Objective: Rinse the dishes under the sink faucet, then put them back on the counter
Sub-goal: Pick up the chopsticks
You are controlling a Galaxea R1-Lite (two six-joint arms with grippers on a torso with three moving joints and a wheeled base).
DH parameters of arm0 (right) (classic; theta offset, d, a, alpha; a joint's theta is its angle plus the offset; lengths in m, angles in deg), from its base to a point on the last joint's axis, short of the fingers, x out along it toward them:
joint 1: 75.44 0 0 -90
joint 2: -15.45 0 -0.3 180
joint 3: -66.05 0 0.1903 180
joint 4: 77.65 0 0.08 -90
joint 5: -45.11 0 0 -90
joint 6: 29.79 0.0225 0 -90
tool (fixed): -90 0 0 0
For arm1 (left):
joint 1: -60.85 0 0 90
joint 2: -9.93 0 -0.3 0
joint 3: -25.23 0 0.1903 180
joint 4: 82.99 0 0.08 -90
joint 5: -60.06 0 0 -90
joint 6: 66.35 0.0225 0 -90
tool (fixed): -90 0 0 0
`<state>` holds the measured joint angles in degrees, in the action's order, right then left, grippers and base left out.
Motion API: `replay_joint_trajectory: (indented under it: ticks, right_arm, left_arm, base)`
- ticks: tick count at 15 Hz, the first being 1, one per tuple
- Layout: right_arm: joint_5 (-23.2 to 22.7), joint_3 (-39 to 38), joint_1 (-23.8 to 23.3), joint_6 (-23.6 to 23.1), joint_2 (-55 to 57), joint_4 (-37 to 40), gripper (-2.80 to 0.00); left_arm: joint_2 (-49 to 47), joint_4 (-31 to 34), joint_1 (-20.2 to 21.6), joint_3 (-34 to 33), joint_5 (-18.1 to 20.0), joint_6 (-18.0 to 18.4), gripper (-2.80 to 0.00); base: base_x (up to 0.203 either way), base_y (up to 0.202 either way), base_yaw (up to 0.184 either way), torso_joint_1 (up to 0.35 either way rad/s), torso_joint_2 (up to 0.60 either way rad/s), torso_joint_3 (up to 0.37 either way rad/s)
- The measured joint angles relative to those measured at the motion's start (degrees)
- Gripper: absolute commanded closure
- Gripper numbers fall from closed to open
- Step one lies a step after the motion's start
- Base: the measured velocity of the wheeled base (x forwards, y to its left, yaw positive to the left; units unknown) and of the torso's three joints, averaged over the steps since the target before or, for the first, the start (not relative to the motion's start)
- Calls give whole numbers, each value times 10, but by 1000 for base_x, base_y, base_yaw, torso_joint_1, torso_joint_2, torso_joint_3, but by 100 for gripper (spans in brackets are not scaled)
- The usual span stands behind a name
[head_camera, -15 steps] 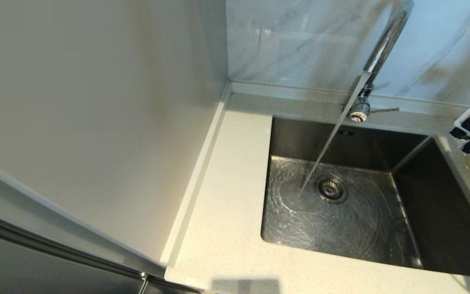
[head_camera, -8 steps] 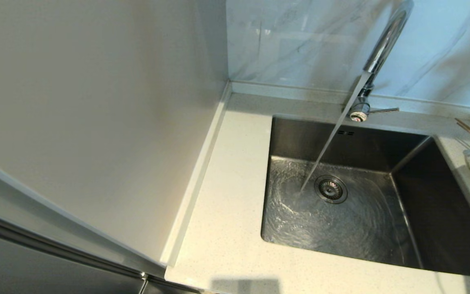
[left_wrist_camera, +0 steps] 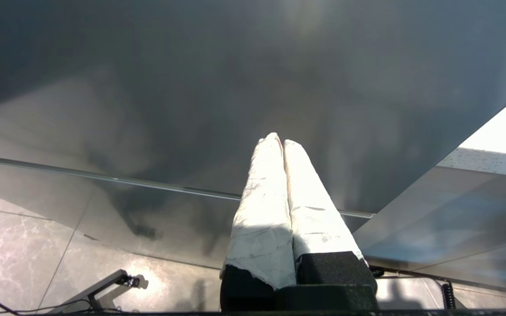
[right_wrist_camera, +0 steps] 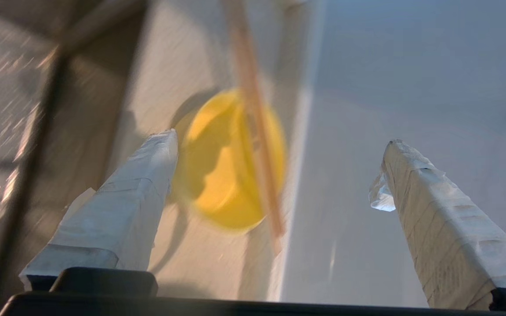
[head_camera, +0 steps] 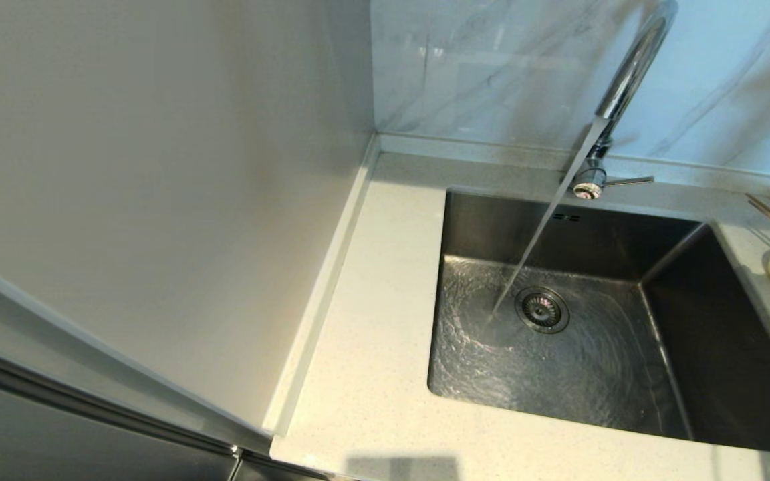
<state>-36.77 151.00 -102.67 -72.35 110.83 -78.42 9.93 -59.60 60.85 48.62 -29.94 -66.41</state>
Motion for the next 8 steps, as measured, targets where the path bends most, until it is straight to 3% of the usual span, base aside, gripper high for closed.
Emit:
replay_joint_trajectory:
  ticks: [3, 5, 8]
  right_arm:
    - [-6, 38, -1, 8, 13, 53, -280]
    - [-30, 109, -5, 47, 20, 180, -280]
    - [-96, 290, -24, 106, 44, 392, -280]
  left_arm:
    - [0, 0, 0, 0, 0, 0, 0]
    - [0, 0, 0, 0, 0, 0, 0]
    - [0, 0, 0, 0, 0, 0, 0]
  base:
    - [0, 0, 0, 0, 0, 0]
    - [0, 0, 0, 0, 0, 0]
    - [0, 0, 0, 0, 0, 0]
